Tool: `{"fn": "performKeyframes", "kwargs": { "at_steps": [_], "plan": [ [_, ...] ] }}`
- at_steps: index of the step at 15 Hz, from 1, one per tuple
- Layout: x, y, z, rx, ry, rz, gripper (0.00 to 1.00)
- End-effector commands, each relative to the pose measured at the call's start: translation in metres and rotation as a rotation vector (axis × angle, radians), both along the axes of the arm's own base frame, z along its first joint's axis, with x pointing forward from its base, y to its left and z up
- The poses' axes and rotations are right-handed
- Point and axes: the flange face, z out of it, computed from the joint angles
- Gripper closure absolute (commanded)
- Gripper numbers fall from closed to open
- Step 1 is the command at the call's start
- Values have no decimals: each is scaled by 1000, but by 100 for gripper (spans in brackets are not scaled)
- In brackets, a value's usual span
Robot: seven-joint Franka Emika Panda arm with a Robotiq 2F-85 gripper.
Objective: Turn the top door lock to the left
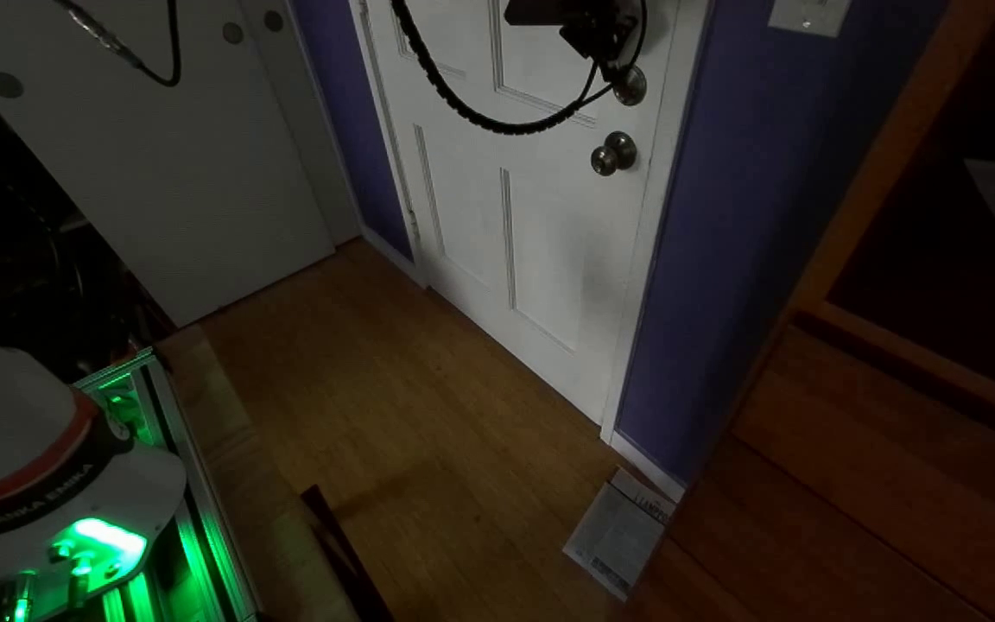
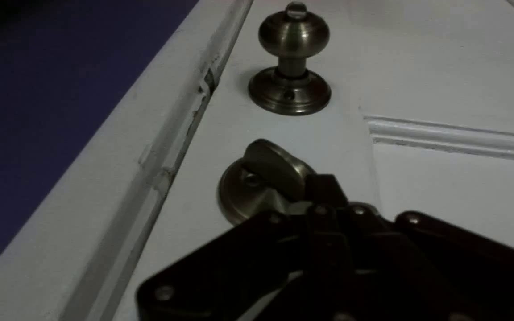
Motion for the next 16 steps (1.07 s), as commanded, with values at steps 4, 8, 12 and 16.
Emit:
{"fn": "performKeyframes", "kwargs": {
  "at_steps": [4,8,12,16],
  "plan": [
    [4,3,-16,96,48,-4,100],
    [-19,0,12,119,114,-2,100],
    [-69,-20,54,192,158,-15,66],
    [-119,-48,84,263,177,-55,36]
  ]
}}
